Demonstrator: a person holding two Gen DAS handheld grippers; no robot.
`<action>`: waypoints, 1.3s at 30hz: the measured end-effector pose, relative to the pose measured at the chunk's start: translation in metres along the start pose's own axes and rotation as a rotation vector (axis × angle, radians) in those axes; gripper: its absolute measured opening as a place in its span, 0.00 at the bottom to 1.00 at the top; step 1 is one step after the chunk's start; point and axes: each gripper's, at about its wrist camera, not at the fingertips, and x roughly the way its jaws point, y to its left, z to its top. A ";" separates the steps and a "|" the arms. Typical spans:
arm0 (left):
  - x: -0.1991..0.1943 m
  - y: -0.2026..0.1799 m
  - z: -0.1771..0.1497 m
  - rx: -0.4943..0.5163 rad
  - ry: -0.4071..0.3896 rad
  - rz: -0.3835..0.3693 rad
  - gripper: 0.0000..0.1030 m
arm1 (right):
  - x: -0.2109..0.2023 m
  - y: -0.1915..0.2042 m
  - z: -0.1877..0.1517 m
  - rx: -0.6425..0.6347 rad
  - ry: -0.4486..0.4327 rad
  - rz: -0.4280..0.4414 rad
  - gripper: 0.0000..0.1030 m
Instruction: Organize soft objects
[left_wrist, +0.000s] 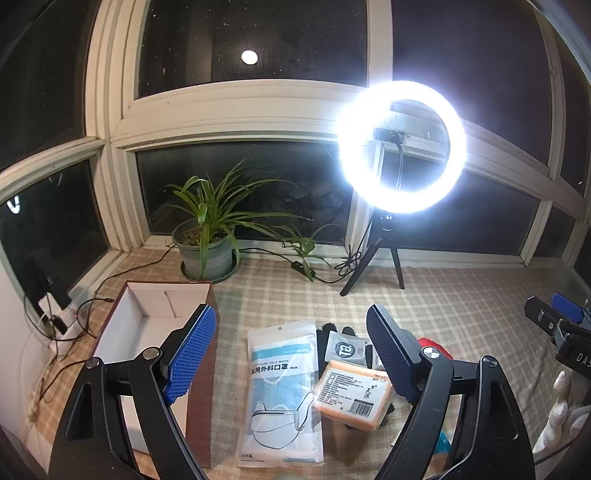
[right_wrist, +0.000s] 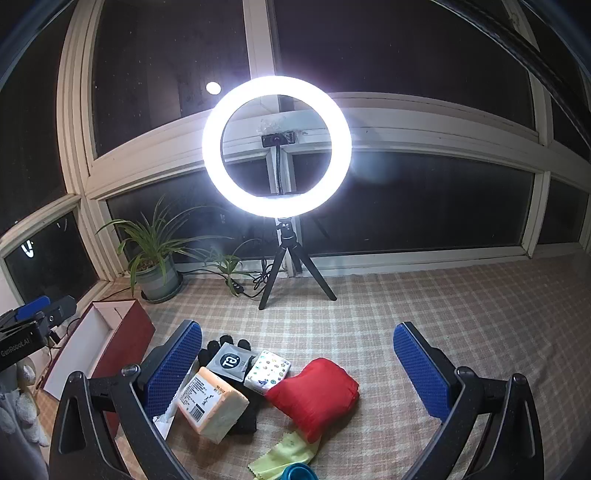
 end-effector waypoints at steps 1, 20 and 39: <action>0.000 0.000 0.000 0.000 0.001 -0.001 0.82 | -0.001 0.000 -0.001 -0.001 -0.001 -0.001 1.00; 0.000 -0.002 -0.001 0.002 -0.005 0.000 0.82 | -0.001 0.002 -0.001 -0.014 -0.006 0.000 1.00; 0.000 -0.003 -0.002 0.002 -0.002 -0.001 0.82 | 0.001 0.005 0.000 -0.028 0.002 0.002 1.00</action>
